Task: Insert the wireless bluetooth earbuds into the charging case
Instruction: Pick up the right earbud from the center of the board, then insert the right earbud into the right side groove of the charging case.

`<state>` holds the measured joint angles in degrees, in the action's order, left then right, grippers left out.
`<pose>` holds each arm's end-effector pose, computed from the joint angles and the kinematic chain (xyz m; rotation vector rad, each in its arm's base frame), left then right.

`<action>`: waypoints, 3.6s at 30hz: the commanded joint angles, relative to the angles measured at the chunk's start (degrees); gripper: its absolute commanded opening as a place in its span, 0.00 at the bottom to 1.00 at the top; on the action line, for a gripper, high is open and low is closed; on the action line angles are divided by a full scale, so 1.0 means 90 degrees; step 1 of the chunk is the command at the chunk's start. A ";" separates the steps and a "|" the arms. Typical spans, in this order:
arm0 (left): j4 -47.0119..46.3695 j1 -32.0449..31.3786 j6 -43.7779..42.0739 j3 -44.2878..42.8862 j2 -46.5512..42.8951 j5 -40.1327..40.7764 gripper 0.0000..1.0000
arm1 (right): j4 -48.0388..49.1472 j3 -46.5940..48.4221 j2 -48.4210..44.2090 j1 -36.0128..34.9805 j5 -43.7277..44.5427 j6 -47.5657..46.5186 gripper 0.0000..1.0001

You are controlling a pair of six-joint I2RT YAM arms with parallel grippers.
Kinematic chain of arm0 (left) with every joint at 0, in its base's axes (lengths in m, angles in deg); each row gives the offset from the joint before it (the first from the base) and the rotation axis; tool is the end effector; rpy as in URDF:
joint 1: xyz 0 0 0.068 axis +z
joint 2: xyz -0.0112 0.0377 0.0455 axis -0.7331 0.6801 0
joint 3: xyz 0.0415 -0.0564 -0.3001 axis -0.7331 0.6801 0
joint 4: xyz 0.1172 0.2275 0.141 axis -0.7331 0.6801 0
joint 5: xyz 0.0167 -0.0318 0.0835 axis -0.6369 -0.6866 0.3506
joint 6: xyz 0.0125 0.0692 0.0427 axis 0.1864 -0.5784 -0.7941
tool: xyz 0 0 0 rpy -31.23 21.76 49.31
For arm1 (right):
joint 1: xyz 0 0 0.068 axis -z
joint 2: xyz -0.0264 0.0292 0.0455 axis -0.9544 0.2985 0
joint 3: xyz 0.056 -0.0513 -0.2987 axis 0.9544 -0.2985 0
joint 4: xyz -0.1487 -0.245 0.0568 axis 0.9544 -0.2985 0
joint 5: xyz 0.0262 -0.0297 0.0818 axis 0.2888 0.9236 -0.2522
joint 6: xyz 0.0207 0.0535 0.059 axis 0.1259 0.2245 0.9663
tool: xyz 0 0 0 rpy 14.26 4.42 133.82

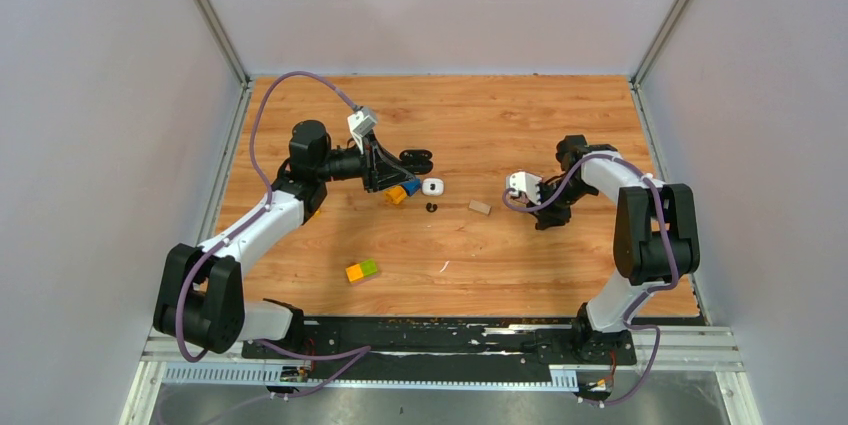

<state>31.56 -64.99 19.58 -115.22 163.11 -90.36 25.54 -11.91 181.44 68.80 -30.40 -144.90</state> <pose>0.2908 -0.1577 0.2968 0.7937 1.6696 -1.3144 0.3086 0.0537 0.1543 -1.9380 2.0380 0.5623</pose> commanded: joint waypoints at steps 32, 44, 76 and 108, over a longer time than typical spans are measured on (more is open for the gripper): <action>0.1045 -0.0263 -0.2438 -0.0185 -0.0168 -0.0751 0.00 | -0.3012 0.4873 -0.1117 -0.3081 -0.1635 0.2480 0.00; 0.3570 -0.0630 -0.5125 -0.0865 -0.0119 -0.0675 0.00 | -0.2790 0.5710 -0.0382 -0.3925 -0.1108 0.3679 0.00; 0.0897 -0.0700 -0.2635 -0.0465 -0.0139 -0.0842 0.00 | -0.2040 0.5723 0.0112 -0.3964 -0.0775 0.4392 0.00; -0.0348 -0.0693 -0.1362 -0.0083 -0.0019 -0.0636 0.00 | -0.1577 0.5543 -0.0374 -0.3813 -0.0958 0.4348 0.00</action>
<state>31.26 -71.07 6.35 -115.90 163.11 -95.43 8.33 38.27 180.37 34.18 -38.12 -105.45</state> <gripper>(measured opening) 0.356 0.056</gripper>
